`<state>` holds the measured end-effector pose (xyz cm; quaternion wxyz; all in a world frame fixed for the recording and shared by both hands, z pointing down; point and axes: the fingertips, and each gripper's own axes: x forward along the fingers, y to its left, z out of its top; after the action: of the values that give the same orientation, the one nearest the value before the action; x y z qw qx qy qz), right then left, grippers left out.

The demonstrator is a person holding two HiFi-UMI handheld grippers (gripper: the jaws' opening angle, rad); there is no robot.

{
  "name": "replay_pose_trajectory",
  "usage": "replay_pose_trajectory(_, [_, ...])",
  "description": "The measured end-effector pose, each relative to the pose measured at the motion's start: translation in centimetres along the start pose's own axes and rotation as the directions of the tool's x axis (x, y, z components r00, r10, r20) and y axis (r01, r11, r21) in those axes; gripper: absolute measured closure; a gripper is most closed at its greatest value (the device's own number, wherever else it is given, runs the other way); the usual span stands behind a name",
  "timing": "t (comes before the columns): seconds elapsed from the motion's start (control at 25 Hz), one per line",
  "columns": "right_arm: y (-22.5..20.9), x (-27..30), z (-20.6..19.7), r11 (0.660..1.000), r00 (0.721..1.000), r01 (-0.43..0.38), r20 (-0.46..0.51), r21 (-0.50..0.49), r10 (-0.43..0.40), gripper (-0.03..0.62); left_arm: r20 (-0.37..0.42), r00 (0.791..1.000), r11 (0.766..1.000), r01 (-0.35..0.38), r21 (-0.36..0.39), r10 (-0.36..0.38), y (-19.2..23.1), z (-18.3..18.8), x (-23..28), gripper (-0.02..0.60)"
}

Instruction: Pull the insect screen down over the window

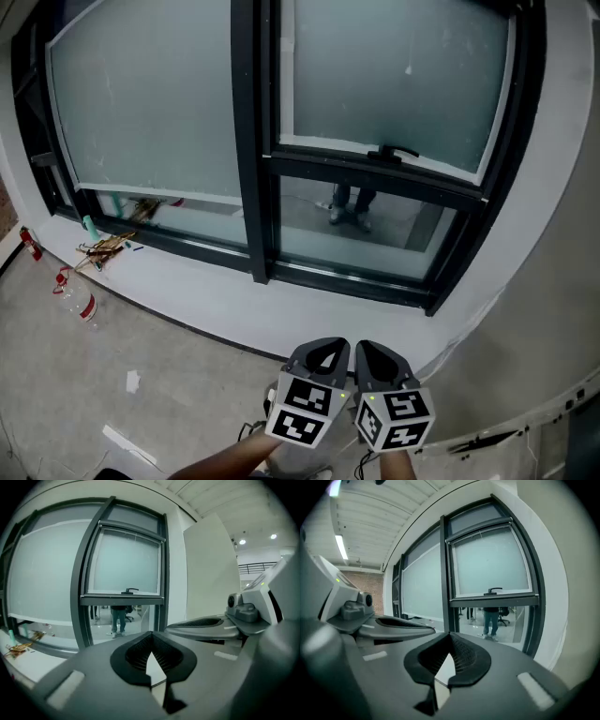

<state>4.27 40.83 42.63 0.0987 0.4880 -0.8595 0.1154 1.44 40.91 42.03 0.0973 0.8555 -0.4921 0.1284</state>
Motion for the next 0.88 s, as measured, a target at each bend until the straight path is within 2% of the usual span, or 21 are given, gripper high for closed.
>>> replay_pose_trajectory(0.48, [-1.6, -0.6, -0.2, 1.0, 1.0, 0.001, 0.01, -0.006, -0.001, 0.589, -0.002, 1.0, 1.0, 0.006, -0.001, -0.006, -1.7, 0.1, 1.4, 0.569])
replay_pose_trajectory(0.88, [-8.3, -1.5, 0.1, 1.0, 1.0, -0.016, 0.013, -0.014, 0.016, 0.589, -0.002, 1.0, 1.0, -0.016, -0.006, 0.016, -5.6, 1.5, 6.3, 0.569])
